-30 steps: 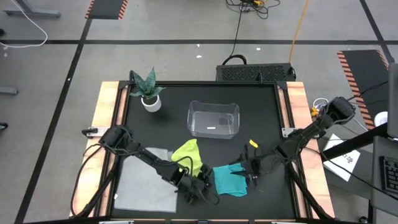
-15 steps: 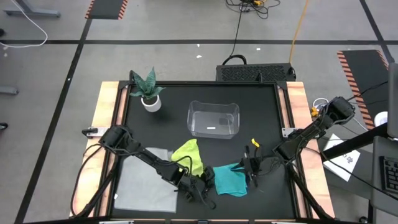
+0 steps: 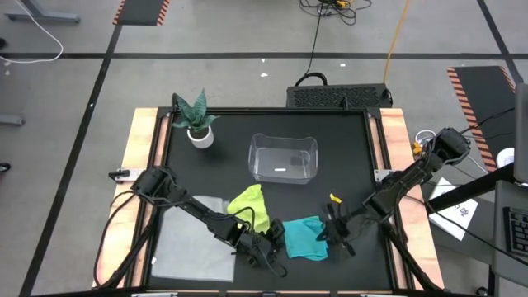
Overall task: Fold microfiber towels
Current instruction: Fold the blue towel
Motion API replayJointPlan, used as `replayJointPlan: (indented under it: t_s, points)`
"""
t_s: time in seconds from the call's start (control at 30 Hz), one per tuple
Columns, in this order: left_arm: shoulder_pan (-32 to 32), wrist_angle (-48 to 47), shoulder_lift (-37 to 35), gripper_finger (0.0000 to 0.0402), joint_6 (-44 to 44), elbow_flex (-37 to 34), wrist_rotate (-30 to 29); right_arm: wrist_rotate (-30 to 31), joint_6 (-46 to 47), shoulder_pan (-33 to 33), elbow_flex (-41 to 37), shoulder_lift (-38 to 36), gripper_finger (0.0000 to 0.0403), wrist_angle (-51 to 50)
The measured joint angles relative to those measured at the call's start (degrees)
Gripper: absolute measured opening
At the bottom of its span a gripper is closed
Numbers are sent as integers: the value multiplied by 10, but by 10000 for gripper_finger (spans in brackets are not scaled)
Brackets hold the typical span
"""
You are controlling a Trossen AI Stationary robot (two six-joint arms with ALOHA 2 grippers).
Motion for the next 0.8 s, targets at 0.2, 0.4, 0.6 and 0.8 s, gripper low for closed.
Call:
replayJointPlan:
  t_s: [0.2,0.4,0.6,0.8]
  points:
    - [3,0,-8,154,-35,-1,-38,23,-33,19,-59,-2,1,167]
    - [47,11,-77,154,-65,-42,47,91,-15,30,-212,-38,0,356]
    - [73,170,-197,154,-94,-209,64,110,-12,34,-272,-65,0,435]
    - [93,603,-227,154,-178,-441,182,108,-45,34,-261,-66,0,428]
